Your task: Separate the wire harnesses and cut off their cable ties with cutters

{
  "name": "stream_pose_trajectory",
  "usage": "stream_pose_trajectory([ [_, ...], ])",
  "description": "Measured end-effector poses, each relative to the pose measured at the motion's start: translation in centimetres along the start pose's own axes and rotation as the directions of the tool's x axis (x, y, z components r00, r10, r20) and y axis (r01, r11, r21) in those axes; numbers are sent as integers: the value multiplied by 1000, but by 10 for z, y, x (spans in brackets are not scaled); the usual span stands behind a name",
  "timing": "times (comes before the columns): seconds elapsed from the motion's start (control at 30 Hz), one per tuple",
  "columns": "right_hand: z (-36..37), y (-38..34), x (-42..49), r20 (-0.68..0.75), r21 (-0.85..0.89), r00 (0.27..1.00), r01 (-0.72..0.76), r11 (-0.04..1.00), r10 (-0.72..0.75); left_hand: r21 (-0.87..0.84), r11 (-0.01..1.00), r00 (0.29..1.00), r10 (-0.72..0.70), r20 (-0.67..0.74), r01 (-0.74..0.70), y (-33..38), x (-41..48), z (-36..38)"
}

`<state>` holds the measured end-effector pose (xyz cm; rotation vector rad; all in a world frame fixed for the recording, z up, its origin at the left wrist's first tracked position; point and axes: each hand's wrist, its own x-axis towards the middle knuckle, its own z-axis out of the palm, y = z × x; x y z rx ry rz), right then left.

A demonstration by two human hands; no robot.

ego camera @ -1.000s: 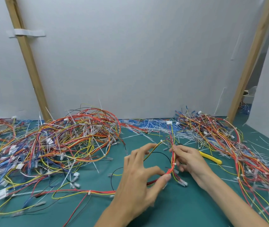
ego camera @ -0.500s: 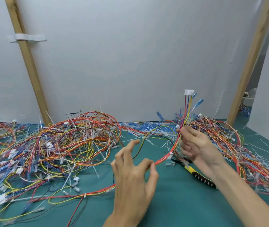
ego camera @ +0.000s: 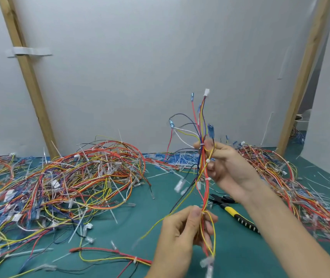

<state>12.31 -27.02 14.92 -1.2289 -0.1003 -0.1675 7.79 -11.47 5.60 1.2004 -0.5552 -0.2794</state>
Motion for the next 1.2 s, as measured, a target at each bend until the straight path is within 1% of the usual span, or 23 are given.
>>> stream_pose_trajectory([
  [0.13, 2, 7, 4, -19, -2, 999, -43, 999, 43, -221, 961, 987, -160, 34, 163, -1, 0, -2],
  [0.2, -1, 8, 5, -17, -10, 999, -50, 999, 49, -280, 942, 983, -173, 68, 186, 1, 0, -1],
  [0.3, -6, 7, 5, -23, -69, 999, -42, 997, 41, -288, 942, 984, -150, 98, 173, 3, -1, -3],
  [0.4, -12, 6, 6, -78, -170, 997, -15, 985, 1, -230, 960, 982, -131, 137, 160, 6, -2, -3],
  [0.47, -18, 2, 7, -141, -243, 989, 12, 970, -47, -167, 973, 980, -133, 147, 157, 7, -3, -3],
  [0.53, -29, -5, 9, -213, -308, 971, 39, 950, -109, -66, 989, 978, -116, 173, 129, 4, -2, -7],
  [0.6, -44, -16, 11, -258, -404, 951, 55, 913, -172, 84, 991, 956, -124, 267, 105, 0, -4, -10],
  [0.63, -52, -20, 12, -267, -463, 942, 59, 884, -203, 140, 985, 946, -134, 295, 96, -3, -4, -11],
  [0.7, -67, -28, 12, -272, -575, 931, 47, 817, -245, 219, 972, 945, -151, 290, 88, -7, -4, -10],
  [0.77, -80, -34, 15, -286, -672, 918, 13, 741, -275, 280, 958, 963, -126, 238, 56, -10, -2, -6],
  [0.8, -85, -38, 16, -288, -726, 911, -8, 687, -294, 309, 951, 974, -94, 206, 27, -12, -1, -5],
  [0.87, -92, -45, 20, -281, -832, 906, -65, 552, -317, 397, 918, 996, -24, 90, -14, -14, 0, -3],
  [0.9, -95, -48, 22, -281, -865, 905, -95, 493, -319, 463, 885, 999, 32, 41, -47, -15, -1, -3],
  [0.93, -96, -53, 23, -296, -879, 897, -121, 462, -328, 539, 837, 996, 91, 23, -89, -16, -2, -3],
  [1.0, -102, -66, 26, -331, -896, 860, -158, 415, -387, 657, 732, 981, 180, 66, -179, -20, -3, -3],
  [1.03, -107, -74, 29, -339, -912, 849, -191, 362, -406, 702, 681, 977, 186, 106, -206, -22, -4, -2],
  [1.07, -108, -80, 28, -346, -931, 847, -257, 259, -404, 743, 629, 973, 179, 148, -229, -24, -4, -3],
  [1.1, -113, -86, 25, -339, -941, 848, -316, 125, -407, 763, 605, 974, 158, 165, -227, -27, -4, -3],
  [1.13, -115, -96, 21, -312, -943, 848, -332, 31, -428, 769, 598, 974, 136, 182, -227, -31, -3, -4],
  [1.17, -115, -108, 14, -242, -964, 834, -267, 22, -496, 768, 603, 975, 96, 200, -217, -36, -1, -4],
  [1.2, -109, -125, 2, -177, -984, 808, -143, 105, -562, 768, 607, 976, 65, 206, -203, -41, 1, -3],
])
